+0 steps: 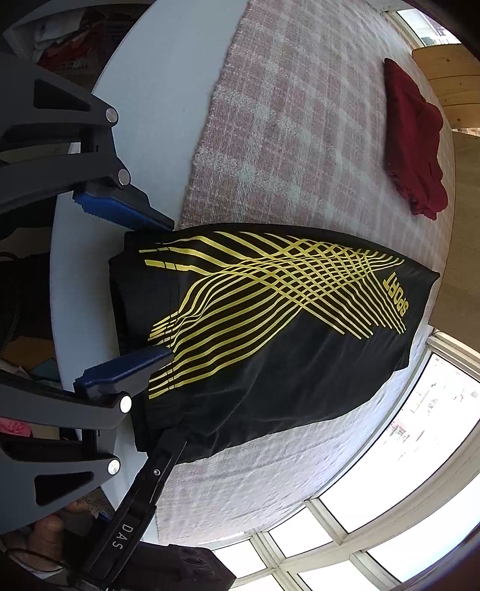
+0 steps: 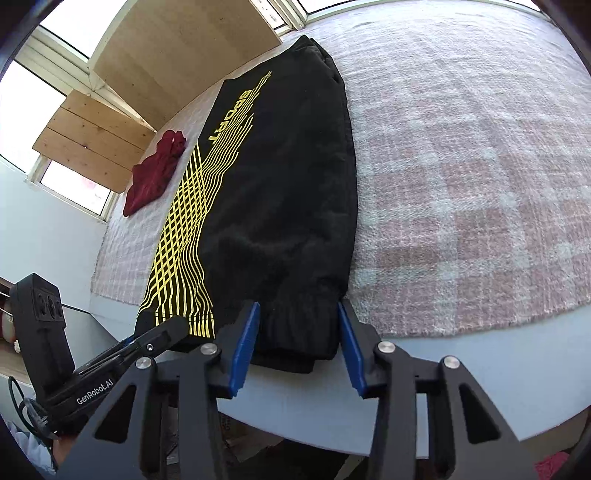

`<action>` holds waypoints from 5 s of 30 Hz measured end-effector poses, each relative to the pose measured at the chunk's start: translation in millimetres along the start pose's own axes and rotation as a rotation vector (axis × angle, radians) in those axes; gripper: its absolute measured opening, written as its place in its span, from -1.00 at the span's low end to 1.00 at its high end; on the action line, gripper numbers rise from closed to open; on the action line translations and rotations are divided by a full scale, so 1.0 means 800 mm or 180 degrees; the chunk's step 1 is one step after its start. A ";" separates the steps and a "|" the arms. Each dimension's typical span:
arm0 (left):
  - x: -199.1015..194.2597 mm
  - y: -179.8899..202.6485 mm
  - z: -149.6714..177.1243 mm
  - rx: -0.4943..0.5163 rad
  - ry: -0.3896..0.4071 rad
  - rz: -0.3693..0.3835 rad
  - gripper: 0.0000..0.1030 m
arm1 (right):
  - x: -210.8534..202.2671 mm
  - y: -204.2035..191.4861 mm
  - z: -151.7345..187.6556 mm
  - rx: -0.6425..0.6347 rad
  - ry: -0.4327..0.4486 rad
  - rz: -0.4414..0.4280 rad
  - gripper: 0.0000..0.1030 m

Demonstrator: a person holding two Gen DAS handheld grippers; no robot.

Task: Fold clothes
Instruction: 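Grasp the cuff end of the folded pants with both tools, then lift the cuff end and fold it over toward the waistband with both tools, then open both tools and press the folded pants flat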

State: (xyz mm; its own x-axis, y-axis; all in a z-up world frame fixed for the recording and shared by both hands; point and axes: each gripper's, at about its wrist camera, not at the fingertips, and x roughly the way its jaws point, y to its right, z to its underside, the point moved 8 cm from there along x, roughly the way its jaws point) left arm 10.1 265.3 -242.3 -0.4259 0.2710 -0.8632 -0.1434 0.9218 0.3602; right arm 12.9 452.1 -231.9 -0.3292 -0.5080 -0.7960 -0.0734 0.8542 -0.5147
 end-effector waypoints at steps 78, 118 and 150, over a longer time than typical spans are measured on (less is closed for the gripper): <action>0.149 0.042 -0.442 -0.0186 0.0426 0.0121 -0.62 | 0.131 -0.013 -0.405 0.0394 0.0129 -0.0546 -0.67; 0.127 0.023 -0.326 0.0101 0.0553 -0.0185 0.45 | 0.180 -0.109 -0.349 -0.1557 -0.0793 -0.0312 0.10; 0.109 0.001 -0.295 -0.0085 0.0409 -0.0274 0.47 | 0.173 -0.053 -0.437 -0.1512 -0.0187 -0.0510 0.10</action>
State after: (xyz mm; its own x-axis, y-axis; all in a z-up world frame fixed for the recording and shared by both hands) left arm -238.2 224.3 -233.9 -0.5216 0.1522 -0.8395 -0.2073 0.9319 0.2977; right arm -358.6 384.5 -208.6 -0.2263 -0.6305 -0.7425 -0.5434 0.7143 -0.4410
